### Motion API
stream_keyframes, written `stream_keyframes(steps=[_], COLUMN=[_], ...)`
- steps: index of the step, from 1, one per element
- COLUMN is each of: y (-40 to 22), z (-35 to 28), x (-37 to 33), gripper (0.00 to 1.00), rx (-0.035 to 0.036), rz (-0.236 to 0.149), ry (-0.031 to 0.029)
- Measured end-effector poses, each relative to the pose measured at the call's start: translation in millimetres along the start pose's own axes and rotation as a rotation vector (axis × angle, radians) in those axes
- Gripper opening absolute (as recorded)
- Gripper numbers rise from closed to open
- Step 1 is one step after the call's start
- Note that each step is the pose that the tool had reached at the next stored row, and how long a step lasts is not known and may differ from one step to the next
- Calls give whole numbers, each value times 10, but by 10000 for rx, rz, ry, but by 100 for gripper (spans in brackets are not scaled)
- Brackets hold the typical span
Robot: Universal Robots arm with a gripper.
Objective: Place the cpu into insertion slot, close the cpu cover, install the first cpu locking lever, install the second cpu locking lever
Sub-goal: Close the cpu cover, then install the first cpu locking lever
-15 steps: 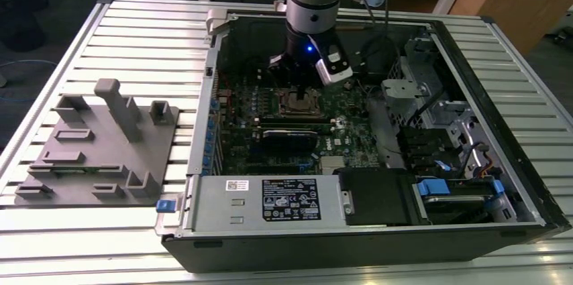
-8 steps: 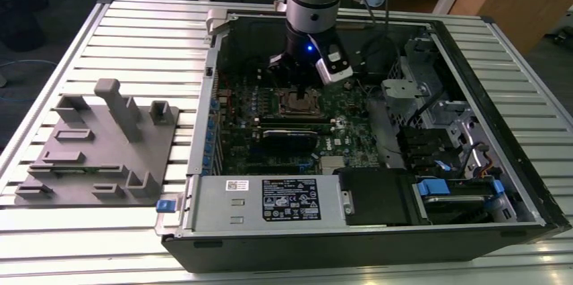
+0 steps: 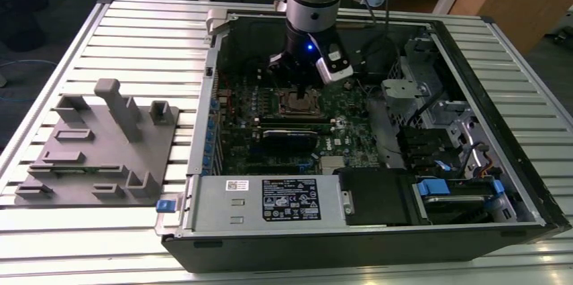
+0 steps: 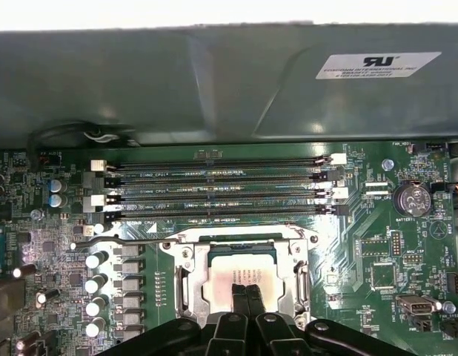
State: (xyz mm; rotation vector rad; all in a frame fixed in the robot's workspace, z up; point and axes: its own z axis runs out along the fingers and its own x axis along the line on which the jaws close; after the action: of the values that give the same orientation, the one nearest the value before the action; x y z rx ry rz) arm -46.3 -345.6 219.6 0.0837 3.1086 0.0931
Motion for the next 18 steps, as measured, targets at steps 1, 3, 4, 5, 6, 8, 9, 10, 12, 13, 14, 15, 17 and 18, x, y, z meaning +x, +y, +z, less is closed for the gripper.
stream_keyframes(steps=[1,3,4,5,6,8,9,10,12,13,14,15,17,18], y=[0,0,0,0,0,1,1,1,1,1,1,2,3,3], z=[-1,-2,-3,-3,-4,-15,-17,-20,-23,-28,-33,-37,-41,-41], x=[0,0,0,0,0,-1,-1,-1,-1,-1,-1,-1,-1,-1], gripper=[10,10,10,10,10,10,10,10,10,10,10,10,10,10], rx=[0,0,0,0,-1,0,-1,0,1,5,4,1,-1,-2], rz=[0,-1,0,0,0,0,0,0,0,-1,0,0,-1,-1], ry=[0,0,0,0,0,0,0,0,1,3,2,0,2,1])
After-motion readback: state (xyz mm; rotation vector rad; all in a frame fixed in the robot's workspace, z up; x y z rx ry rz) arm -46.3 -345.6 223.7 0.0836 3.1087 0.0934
